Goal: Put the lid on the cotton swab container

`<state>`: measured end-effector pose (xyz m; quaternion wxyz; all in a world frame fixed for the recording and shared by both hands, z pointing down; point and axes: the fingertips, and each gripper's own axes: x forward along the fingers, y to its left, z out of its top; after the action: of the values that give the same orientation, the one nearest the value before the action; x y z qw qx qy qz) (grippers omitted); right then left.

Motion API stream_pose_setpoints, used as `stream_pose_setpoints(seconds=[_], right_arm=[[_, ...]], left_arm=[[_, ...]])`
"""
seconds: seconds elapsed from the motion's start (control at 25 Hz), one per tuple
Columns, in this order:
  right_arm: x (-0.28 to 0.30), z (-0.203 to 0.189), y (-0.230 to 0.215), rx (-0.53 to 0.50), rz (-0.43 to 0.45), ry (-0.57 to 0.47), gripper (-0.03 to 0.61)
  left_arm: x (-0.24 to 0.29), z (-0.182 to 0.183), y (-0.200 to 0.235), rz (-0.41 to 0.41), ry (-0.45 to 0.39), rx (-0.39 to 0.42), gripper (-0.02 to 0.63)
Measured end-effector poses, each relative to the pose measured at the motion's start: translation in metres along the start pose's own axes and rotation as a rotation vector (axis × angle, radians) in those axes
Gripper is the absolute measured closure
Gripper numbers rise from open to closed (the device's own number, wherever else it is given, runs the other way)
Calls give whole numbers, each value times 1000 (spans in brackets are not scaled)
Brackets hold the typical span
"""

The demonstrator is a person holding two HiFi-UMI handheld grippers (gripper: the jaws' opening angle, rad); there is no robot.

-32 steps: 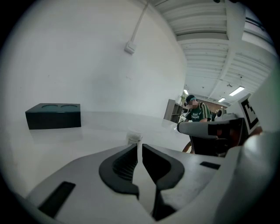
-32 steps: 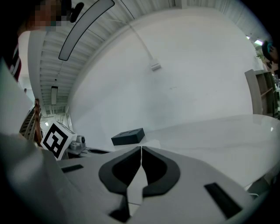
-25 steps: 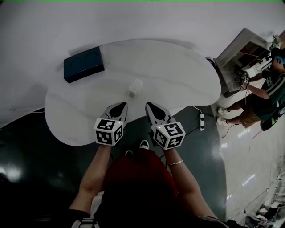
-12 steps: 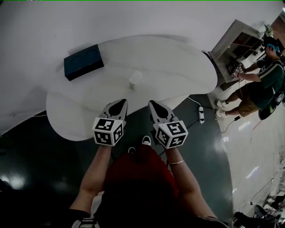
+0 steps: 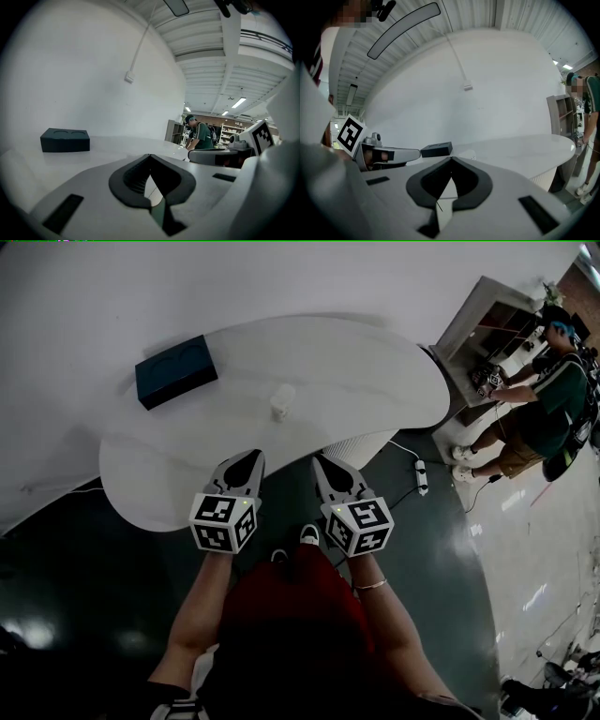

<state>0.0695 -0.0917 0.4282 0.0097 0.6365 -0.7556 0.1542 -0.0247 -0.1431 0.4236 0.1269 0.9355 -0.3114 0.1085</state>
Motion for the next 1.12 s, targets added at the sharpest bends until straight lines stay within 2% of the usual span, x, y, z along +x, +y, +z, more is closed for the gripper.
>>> stream_pose_setpoints(seconds=[0.48, 1.12], right_arm=[[-8, -4, 16, -60, -19, 24, 563], [-22, -8, 20, -66, -52, 34, 563]], left_arm=[[-19, 4, -1, -7, -22, -2, 589], [-31, -2, -6, -15, -22, -3, 588]])
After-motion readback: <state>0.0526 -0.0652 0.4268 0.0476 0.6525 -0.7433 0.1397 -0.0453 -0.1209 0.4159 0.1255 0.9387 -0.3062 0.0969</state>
